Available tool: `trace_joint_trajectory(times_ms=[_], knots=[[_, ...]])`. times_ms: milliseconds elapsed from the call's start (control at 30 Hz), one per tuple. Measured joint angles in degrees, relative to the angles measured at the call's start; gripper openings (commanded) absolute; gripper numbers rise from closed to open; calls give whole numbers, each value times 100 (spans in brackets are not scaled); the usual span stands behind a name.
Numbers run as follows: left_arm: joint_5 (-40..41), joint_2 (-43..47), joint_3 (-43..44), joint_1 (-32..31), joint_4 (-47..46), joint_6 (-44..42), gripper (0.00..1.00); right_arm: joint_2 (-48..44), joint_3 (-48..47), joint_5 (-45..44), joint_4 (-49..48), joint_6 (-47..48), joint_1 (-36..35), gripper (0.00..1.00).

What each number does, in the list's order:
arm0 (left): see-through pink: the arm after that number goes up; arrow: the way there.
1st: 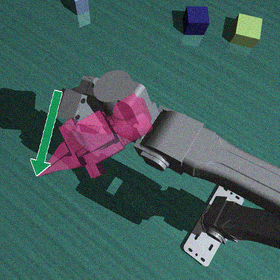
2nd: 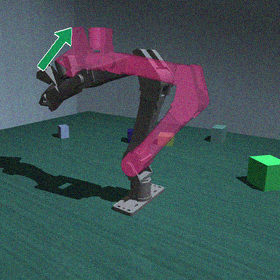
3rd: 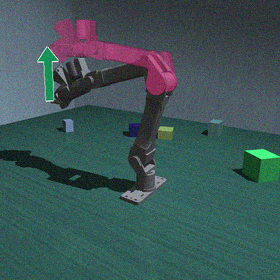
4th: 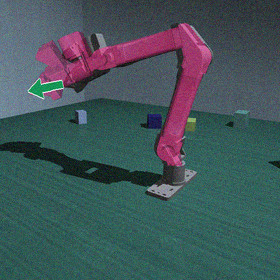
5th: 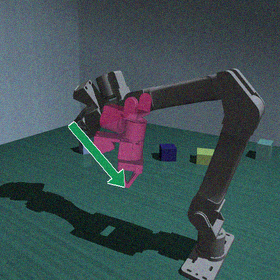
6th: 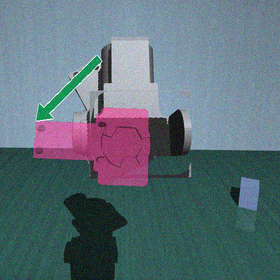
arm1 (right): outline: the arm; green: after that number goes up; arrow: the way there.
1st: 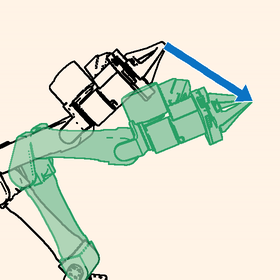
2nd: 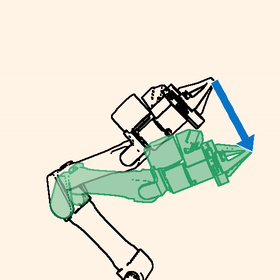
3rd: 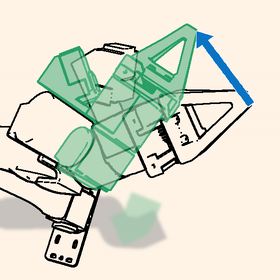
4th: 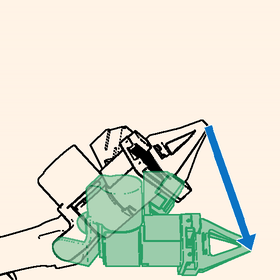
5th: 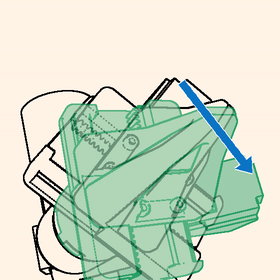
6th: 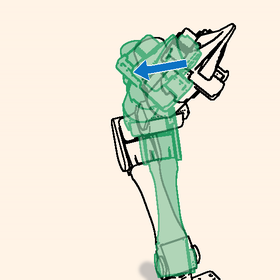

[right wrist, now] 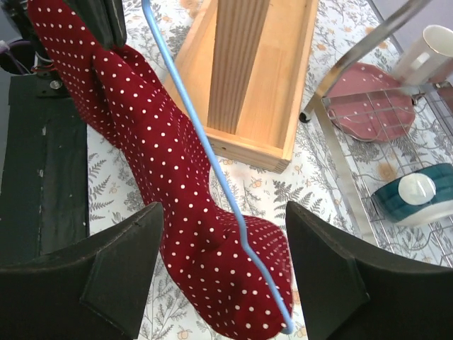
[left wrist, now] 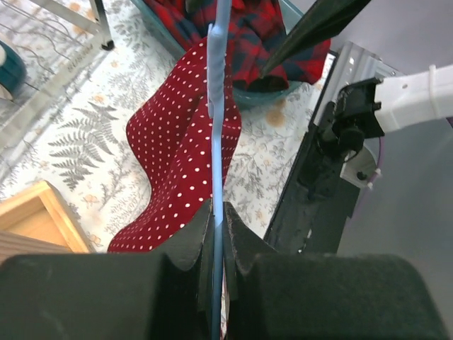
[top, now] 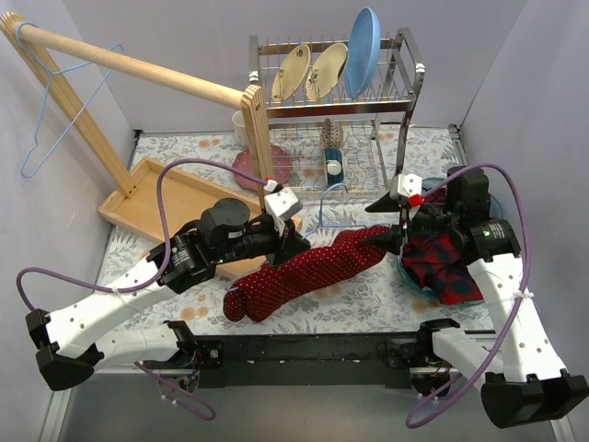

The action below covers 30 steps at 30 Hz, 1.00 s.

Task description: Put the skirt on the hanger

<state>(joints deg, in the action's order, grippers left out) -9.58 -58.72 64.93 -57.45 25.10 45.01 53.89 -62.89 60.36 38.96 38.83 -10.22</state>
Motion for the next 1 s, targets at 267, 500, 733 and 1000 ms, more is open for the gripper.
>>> trace_joint_trajectory(times_ms=[267,500,733,1000], knots=[[-286,365,-236,0,282,44,0,-15,0,-210,-50,-153,-284,77],[-452,916,-245,0,811,-509,0,-398,-269,-1515,-212,-509,-291,82],[-535,1978,-144,0,1541,-1401,0,-852,-409,-2900,-905,-1104,15,86],[-299,2402,643,0,2446,-1888,0,-632,503,-3475,-1558,-1482,428,87]])
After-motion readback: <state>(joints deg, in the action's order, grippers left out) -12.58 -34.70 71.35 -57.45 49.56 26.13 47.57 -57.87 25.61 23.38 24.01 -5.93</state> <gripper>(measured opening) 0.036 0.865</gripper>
